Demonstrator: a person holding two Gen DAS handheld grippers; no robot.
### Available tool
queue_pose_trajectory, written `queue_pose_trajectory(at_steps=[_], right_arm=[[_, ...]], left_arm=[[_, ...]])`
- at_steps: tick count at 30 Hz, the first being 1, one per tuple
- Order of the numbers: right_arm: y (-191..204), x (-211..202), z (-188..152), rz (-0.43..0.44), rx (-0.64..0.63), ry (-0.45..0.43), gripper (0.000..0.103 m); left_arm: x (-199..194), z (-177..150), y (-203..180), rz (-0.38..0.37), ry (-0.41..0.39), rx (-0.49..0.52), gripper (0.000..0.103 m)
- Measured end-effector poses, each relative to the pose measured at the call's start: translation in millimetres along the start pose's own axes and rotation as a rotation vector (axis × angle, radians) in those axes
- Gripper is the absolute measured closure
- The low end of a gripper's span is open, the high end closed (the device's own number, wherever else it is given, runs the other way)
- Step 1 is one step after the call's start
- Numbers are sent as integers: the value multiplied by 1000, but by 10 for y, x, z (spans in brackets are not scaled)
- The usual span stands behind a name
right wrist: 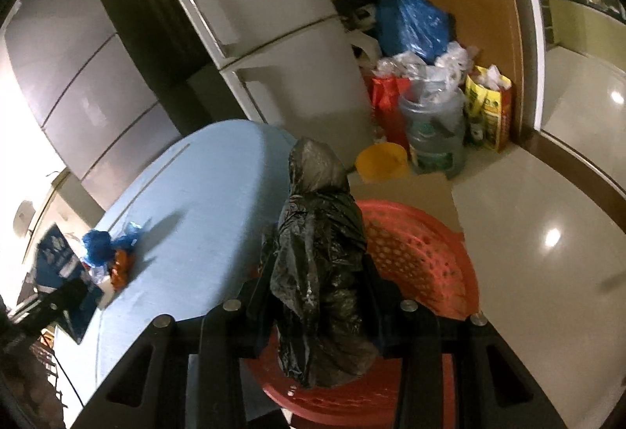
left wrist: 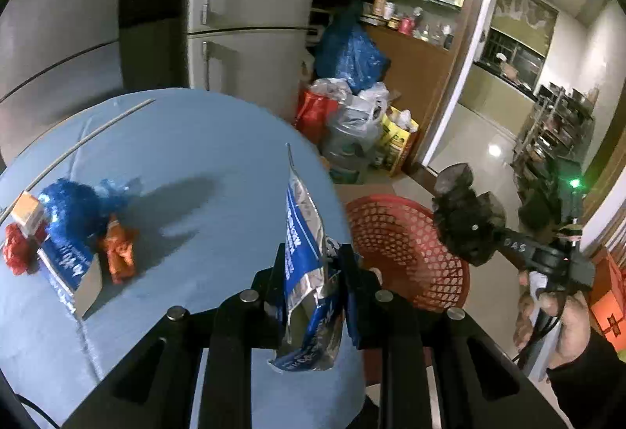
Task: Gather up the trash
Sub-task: 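Carry the black bag and the blue packet over the red basket with both tools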
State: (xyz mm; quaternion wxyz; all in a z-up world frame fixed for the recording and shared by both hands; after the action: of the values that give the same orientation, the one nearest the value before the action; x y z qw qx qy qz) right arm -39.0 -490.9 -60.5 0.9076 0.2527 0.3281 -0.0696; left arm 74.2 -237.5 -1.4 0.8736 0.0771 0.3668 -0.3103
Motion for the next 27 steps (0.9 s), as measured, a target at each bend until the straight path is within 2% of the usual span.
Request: queue_pose_trajectory(at_steps=[13, 27], right_arm=[[-375, 143, -109, -55, 45, 58, 62], [-395, 275, -98, -84, 16, 89, 59]], left_arm=[[249, 149, -477, -69, 21, 75, 79], [540, 298, -834, -159, 62, 113, 79]])
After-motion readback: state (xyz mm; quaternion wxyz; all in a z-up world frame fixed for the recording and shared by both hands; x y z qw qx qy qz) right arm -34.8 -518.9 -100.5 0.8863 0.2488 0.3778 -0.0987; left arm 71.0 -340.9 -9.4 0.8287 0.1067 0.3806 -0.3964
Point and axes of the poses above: each gripper's, at about its wrist camera, not at the fingertips, and x roughly the way its jaws point, y to its left, z to its top, the point moved 4 cm from there along x, roughly the way its jaws point, and after that the axes turned 5 degrees about z, right-handed, at the moved point
